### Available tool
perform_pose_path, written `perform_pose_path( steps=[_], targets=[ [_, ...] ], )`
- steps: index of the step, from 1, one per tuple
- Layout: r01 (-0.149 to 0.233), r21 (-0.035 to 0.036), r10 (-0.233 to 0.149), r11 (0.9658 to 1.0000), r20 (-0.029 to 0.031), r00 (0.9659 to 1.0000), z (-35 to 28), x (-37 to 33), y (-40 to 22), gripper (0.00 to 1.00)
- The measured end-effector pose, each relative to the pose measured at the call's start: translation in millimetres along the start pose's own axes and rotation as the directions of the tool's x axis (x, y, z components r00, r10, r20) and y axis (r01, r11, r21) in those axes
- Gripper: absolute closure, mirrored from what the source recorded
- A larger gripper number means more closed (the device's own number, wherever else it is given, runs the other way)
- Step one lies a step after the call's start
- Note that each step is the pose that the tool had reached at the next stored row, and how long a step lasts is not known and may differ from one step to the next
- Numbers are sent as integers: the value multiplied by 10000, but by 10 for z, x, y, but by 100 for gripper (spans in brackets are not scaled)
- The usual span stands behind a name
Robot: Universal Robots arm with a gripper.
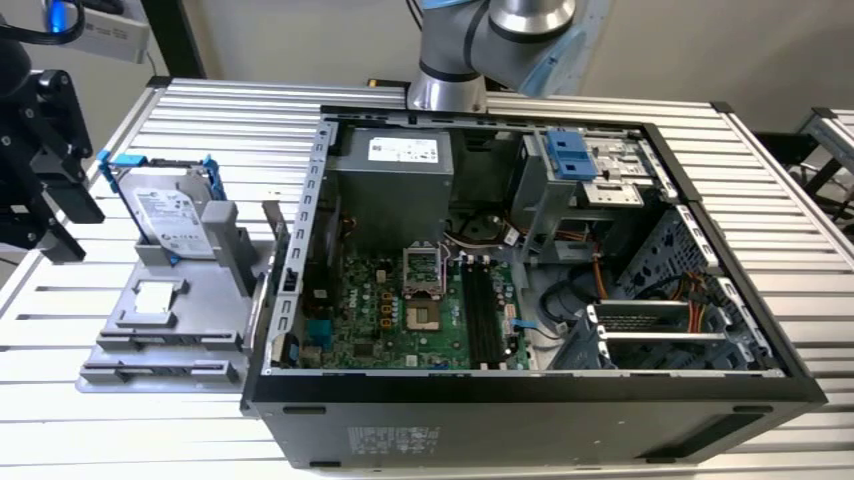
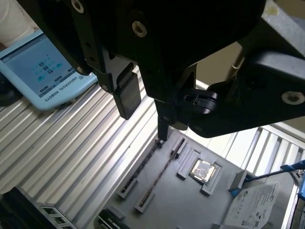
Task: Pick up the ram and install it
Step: 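Pick up the ram and move it above insertion slot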
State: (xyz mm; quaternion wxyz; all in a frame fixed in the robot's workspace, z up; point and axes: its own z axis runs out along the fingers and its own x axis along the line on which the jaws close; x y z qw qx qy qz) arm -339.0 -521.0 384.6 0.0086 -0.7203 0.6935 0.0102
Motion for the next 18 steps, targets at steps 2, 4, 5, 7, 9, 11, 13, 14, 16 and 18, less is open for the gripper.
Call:
perform_pose_path(
  steps=[2, 4, 5, 7, 9, 11, 13, 14, 16, 18],
  targets=[
    [-3, 0, 3, 10000, -1, 10000, 37, 1, 0, 0],
    [-9, -1, 9, 10000, -1, 10000, 73, 2, 0, 0],
    [-26, -2, 26, 10000, -1, 10000, 92, 2, 0, 0],
    [-182, -28, 182, 9998, -5, 9998, 110, 2, 1, 0],
    [-380, -79, 380, 9992, -4, 9993, 127, 3, 0, 0],
    [-429, -91, 429, 9990, -3, 9991, 154, 4, 1, 0],
    [-429, -92, 429, 9990, -5, 9991, 185, 5, 0, 0],
    [-429, -93, 429, 9990, -5, 9991, 204, 5, 0, 0],
    [-429, -94, 429, 9990, -8, 9991, 240, 6, 0, 0],
    [-430, -107, 430, 9990, -6, 9991, 273, 7, 1, 0]
  ],
)
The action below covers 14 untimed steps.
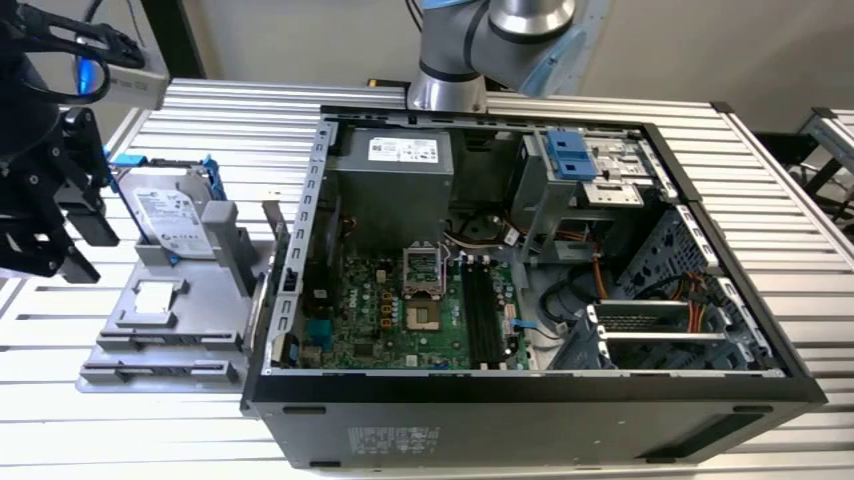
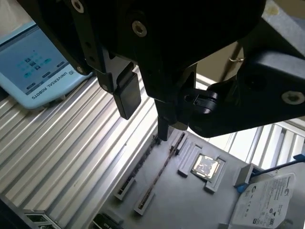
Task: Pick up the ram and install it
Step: 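Pick up the ram and move it above insertion slot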
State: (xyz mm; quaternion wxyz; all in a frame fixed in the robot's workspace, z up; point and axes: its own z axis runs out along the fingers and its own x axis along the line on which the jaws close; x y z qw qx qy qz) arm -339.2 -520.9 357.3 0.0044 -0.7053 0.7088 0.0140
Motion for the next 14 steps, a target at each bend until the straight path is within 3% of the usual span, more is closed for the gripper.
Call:
perform_pose_path(
  steps=[6, 14],
  targets=[
    [-1, -67, 1, 10000, -1, 10000, 98, 2, 0, 0],
    [-5, -8, 5, 10000, -3, 10000, 228, 6, 15, 0]
  ],
)
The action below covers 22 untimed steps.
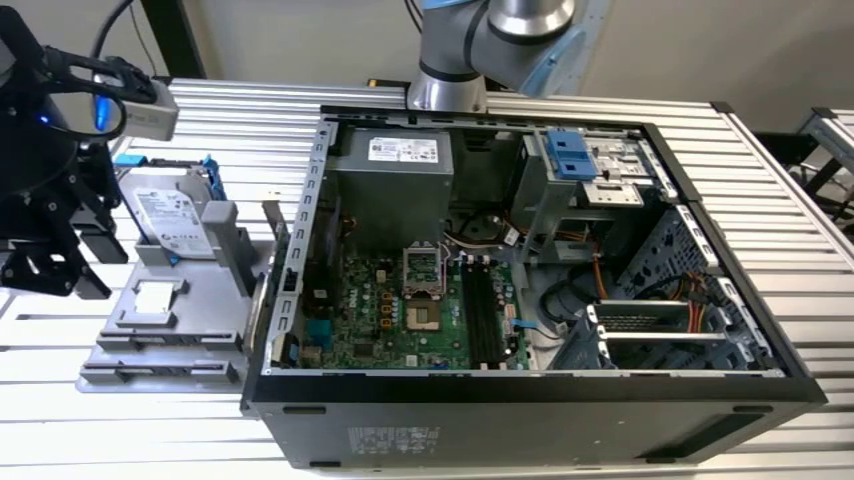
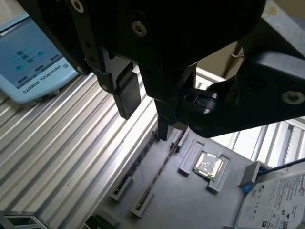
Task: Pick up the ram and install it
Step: 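Pick up the ram and move it above insertion slot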
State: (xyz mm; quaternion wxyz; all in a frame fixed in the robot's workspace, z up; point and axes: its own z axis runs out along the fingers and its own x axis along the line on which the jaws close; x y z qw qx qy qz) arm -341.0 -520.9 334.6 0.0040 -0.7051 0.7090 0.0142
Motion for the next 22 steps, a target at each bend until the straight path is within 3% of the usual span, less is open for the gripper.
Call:
perform_pose_path(
  steps=[5, 12, 22],
  targets=[
    [2, 165, -2, 9999, 0, 10000, 65, 2, 27, 0],
    [-4, 186, 4, 9998, -12, 10000, 134, 4, 48, 0],
    [-9, 186, 9, 9998, -12, 10000, 167, 5, 49, 0]
  ],
)
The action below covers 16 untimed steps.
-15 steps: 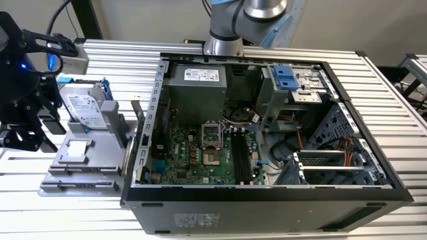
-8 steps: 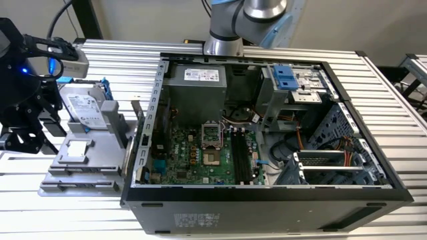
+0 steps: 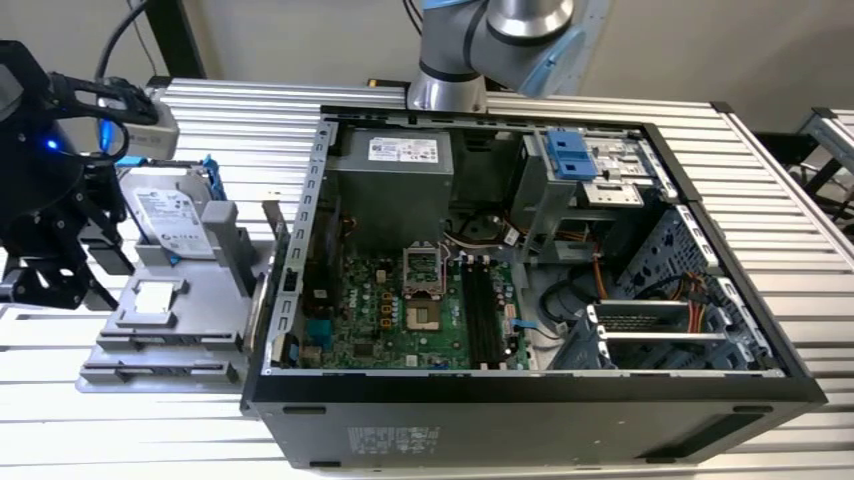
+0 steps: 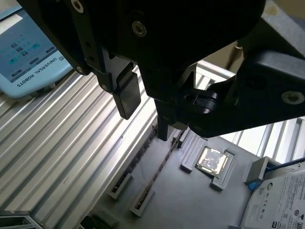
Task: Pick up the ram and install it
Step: 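Pick up the ram and move it above insertion slot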
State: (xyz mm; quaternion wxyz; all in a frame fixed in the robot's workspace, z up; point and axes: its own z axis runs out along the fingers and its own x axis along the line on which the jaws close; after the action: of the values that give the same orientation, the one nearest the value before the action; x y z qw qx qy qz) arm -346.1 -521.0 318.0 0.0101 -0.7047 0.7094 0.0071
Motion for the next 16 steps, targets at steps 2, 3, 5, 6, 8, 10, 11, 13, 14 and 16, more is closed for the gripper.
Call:
perform_pose_path(
  steps=[2, 3, 5, 6, 8, 10, 11, 13, 14, 16],
  targets=[
    [-3, 2, 3, 10000, 1, 10000, 25, 1, 0, 0],
    [-5, 1, 5, 10000, 1, 10000, 35, 1, 0, 0],
    [-11, 1, 11, 10000, 1, 10000, 60, 1, 1, 0],
    [-15, 2, 15, 10000, 1, 10000, 74, 2, 2, 0],
    [-22, 1, 22, 10000, 0, 10000, 99, 2, 3, 0],
    [-30, 1, 30, 10000, 1, 10000, 126, 3, 5, 0],
    [-34, 2, 34, 10000, 1, 10000, 140, 3, 6, 0],
    [-43, 2, 43, 10000, 1, 10000, 169, 4, 8, 0],
    [-47, 3, 47, 10000, 1, 10000, 187, 4, 9, 0],
    [-61, 2, 61, 10000, 0, 10000, 223, 6, 11, 0]
  ],
)
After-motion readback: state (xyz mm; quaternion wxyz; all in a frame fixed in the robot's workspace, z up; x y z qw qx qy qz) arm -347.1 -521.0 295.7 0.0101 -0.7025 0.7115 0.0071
